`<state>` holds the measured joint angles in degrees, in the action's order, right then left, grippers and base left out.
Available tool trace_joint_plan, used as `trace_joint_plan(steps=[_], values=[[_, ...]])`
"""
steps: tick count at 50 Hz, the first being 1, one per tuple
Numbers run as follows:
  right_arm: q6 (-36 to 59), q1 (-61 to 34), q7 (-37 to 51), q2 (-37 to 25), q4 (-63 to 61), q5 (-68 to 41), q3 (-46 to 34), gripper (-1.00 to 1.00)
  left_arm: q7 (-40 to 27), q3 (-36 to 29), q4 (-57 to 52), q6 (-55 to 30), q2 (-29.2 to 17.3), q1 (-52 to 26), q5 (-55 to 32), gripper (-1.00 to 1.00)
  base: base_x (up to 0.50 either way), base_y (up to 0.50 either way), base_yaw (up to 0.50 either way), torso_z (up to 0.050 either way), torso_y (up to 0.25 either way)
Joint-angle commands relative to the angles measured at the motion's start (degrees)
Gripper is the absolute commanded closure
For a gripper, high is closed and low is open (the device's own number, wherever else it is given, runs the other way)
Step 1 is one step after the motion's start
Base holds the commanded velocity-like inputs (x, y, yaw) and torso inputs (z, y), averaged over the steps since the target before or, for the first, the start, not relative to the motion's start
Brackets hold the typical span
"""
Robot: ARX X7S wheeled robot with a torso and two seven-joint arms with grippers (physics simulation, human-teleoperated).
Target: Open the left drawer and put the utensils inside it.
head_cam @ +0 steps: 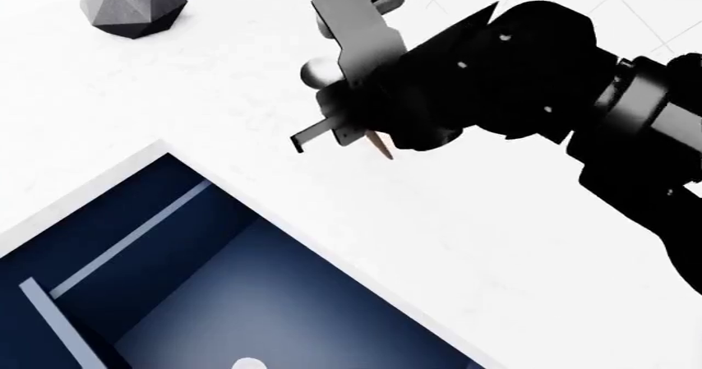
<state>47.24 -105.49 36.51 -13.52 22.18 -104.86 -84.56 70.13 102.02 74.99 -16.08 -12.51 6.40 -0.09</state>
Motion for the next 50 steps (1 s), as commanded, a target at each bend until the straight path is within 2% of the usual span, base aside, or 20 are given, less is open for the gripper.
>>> trace_joint_plan(steps=[1,6,15,25,35,43,50], values=[[5.0,-5.3,11.9,-7.7,-21.3,-12.5,4.1,1.0,0.0,0.2,0.0,0.0,0.0,0.1,-0.1,-1.0,0.0,0.0,0.0,0.0,0.0],[4.6,-5.7,15.6,-8.2,-26.9,-18.2,5.2,1.0,-0.1,0.2,0.0,0.0,0.0,0.0,0.0,-1.0,0.0,0.0,0.0,0.0,0.0],[4.2,-5.9,16.5,-8.4,-30.1,-18.9,5.9,1.0,1.3,-0.3,0.0,-0.1,0.1,0.0,0.2,-1.0,0.0,0.0,0.0,0.0,0.0],[3.9,-5.2,16.8,-8.3,-33.1,-19.5,6.3,1.0,2.0,-0.6,0.0,-0.8,0.0,0.1,0.1,-1.0,0.0,0.0,0.0,0.0,0.244],[2.5,-0.8,17.9,-7.0,-36.4,-18.7,4.6,1.0,1.2,-0.3,0.0,-0.6,0.0,0.1,0.0,-1.0,0.0,0.0,0.0,0.0,0.058],[-0.2,4.1,22.4,-5.1,-42.9,-20.1,2.2,1.0,1.0,-0.3,0.0,-0.7,0.0,0.1,0.0,-1.0,0.0,0.0,0.0,0.0,0.0],[-1.8,8.4,22.8,-1.4,-43.2,-17.7,0.2,1.0,0.9,-0.3,0.0,-0.7,0.0,0.0,0.0,-1.0,0.0,0.0,0.0,0.0,0.0]])
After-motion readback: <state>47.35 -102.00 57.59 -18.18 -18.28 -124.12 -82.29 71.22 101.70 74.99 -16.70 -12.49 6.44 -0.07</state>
